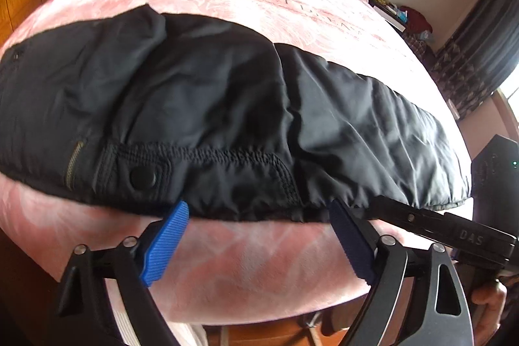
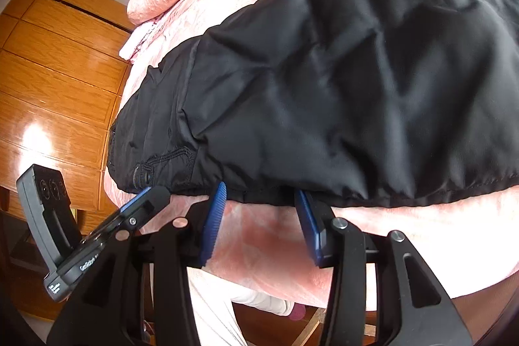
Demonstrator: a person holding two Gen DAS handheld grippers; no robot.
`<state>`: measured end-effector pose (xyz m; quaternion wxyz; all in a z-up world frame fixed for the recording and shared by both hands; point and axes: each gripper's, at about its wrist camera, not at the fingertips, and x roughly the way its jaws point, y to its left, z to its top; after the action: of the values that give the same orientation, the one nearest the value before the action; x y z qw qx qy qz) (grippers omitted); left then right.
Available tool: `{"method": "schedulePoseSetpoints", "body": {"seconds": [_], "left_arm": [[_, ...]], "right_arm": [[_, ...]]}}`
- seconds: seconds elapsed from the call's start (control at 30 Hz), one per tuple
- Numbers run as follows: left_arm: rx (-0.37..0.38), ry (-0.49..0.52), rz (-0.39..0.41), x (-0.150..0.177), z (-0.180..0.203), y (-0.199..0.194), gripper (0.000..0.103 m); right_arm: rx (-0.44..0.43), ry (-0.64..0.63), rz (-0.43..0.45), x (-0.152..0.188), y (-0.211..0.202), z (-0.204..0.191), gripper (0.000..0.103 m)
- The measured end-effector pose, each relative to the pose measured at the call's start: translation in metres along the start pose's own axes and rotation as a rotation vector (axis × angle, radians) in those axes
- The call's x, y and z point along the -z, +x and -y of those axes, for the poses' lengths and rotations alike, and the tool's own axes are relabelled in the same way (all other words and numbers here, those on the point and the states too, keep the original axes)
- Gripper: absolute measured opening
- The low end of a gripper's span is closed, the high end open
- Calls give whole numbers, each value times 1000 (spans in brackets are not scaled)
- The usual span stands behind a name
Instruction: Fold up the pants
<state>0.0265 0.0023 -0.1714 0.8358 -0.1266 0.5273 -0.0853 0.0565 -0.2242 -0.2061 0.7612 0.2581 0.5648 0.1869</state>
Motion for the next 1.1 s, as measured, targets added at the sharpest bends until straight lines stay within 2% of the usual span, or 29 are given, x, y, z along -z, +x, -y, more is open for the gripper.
{"method": "schedulePoseSetpoints", "body": {"seconds": [0.1,0.17,0.23,0.37,0.43,0.53,0.67,0.77,0.9,0.97,1.03,1.1], "left_arm": [[47,-76,-41,9,-8,6,83],[72,-139,-55,10,-17,14,67],[113,-202,-53,5,-27,18,61],[153,-256,-38,-9,-36,20,44],[173,-297,-70,-13,-43,27,40],[209,-369,-102,-15,-52,40,25],[226,-417,-82,-12,-57,42,11],[194,-433,-61,-6,-54,39,7],[115,-376,-31,3,-45,30,7],[110,-346,-36,-2,-47,32,7],[125,-356,-45,-7,-48,34,7],[130,-342,-46,-9,-47,32,11]], "right_arm": [[8,-8,3,2,2,-1,45],[19,-25,4,4,4,-3,45],[29,-39,3,3,5,-5,45],[23,-47,-1,2,7,-4,48],[24,-50,-2,3,8,-3,48],[21,-49,0,3,10,-5,48],[5,-39,6,3,8,-1,48],[-4,-23,10,2,6,2,48],[-3,-21,13,5,0,4,48],[2,-20,18,4,-3,7,49],[3,-6,23,2,-9,11,49],[2,9,32,1,-18,17,51]]}}
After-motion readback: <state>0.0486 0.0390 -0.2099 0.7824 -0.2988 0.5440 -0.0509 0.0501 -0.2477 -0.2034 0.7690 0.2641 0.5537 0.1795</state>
